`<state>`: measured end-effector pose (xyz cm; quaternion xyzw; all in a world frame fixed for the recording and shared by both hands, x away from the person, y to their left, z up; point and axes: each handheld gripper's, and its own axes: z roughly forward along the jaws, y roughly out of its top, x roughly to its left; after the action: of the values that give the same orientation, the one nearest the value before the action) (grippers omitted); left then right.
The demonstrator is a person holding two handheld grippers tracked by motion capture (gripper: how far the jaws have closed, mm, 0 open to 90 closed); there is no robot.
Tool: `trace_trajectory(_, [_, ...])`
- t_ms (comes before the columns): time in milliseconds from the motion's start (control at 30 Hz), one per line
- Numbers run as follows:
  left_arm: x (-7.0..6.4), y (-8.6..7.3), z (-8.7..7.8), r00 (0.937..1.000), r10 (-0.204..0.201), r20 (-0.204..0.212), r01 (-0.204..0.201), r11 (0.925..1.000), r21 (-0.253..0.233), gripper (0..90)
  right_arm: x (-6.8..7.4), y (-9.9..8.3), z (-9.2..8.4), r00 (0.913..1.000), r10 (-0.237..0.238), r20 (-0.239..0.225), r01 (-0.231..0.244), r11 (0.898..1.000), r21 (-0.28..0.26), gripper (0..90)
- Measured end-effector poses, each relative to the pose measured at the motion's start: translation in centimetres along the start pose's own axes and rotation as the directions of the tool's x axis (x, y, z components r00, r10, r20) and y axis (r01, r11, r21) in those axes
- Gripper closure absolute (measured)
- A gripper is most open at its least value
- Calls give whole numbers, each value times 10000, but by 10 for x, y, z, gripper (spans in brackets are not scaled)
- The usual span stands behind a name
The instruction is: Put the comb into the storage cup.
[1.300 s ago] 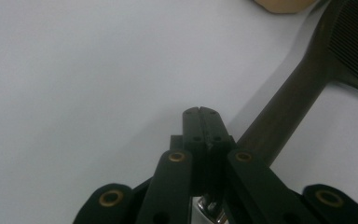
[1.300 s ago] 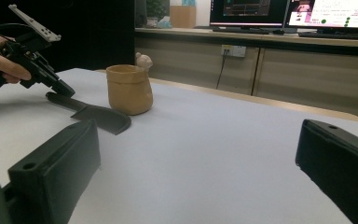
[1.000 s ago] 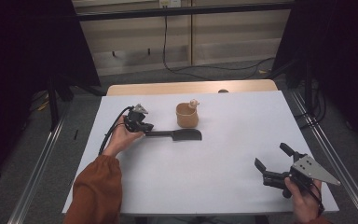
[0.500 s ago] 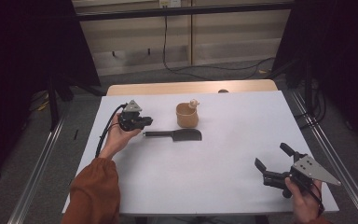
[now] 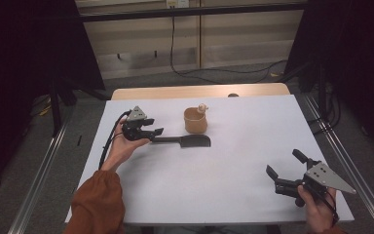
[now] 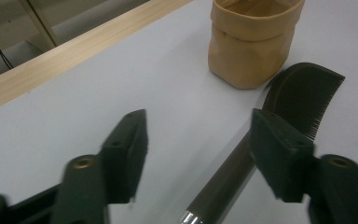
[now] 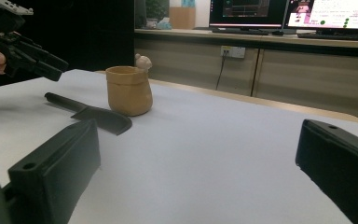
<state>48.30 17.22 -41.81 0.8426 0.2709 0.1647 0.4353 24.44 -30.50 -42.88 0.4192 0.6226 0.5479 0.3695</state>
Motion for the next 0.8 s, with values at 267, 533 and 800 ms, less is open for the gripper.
trace_trajectory(267, [-2,4,-6,9986,-341,398,352,9990,-267,62,0,0,0,10000,-5,-22,5,10000,8,0])
trace_trajectory(533, [-9,17,-5,9945,-598,862,618,9979,-202,68,0,0,0,10000,-11,-20,11,10000,12,0])
trace_trajectory(800, [-14,32,-1,9904,-551,1265,565,9984,-72,45,0,0,0,10000,-11,-31,11,10000,13,0])
